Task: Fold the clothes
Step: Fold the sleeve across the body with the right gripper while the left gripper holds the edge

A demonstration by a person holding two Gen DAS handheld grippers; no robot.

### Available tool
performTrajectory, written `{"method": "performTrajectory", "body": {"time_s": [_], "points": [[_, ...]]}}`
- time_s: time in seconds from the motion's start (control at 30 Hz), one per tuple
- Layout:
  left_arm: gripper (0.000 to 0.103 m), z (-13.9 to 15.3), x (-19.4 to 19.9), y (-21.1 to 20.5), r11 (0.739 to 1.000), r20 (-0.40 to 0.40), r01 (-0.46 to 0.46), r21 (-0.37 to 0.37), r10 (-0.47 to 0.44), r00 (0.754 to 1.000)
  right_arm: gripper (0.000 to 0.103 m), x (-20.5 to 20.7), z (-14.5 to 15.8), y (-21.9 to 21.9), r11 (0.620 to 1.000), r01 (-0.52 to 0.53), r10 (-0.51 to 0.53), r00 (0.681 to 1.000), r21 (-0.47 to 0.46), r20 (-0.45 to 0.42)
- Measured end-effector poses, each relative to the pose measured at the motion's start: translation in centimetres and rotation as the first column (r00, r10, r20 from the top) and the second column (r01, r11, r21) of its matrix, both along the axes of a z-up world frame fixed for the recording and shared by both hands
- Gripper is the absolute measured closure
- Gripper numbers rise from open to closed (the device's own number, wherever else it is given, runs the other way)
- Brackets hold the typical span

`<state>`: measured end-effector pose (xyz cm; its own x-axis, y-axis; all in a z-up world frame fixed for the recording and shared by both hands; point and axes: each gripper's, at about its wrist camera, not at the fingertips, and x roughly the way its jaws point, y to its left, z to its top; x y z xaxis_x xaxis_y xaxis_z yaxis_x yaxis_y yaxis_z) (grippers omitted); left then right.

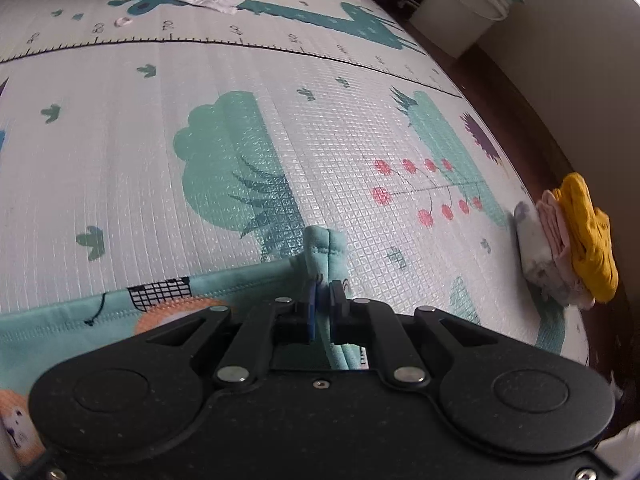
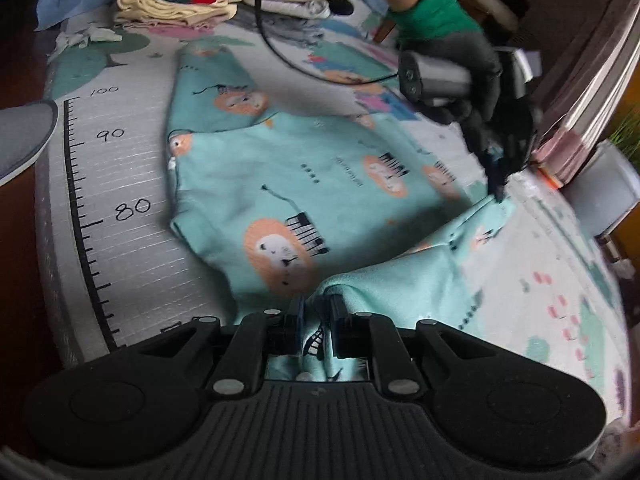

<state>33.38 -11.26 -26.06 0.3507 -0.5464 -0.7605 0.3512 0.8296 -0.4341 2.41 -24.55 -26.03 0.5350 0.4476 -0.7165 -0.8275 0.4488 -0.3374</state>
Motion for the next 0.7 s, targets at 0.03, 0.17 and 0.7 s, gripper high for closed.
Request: {"method": "performTrajectory", "body": {"time_s": [0.03, 0.17, 0.7], "points": [[0.098, -0.2, -0.1, 0.3, 1.000, 0.000, -0.005, 0.001, 0.005, 1.000, 0.088, 0.1, -0.3, 0.1, 1.000, -0.003, 0.003, 1.000, -0.001, -0.017], [0.098, -0.6, -0.7, 1.9, 0.999, 0.003, -0.048, -0.024, 0.049, 0.999, 0.088, 0.4, -0.1, -0.2, 1.000, 0.012, -0.011, 0.999, 0.020, -0.051], [0.098, -2.6, -3.0, 3.6, 0.991, 0.103, -0.111, 0.079, 0.103, 0.989, 0.088, 0.9, -0.3, -0.2, 0.999, 0.020, -0.015, 0.995, 0.045, -0.100]]}}
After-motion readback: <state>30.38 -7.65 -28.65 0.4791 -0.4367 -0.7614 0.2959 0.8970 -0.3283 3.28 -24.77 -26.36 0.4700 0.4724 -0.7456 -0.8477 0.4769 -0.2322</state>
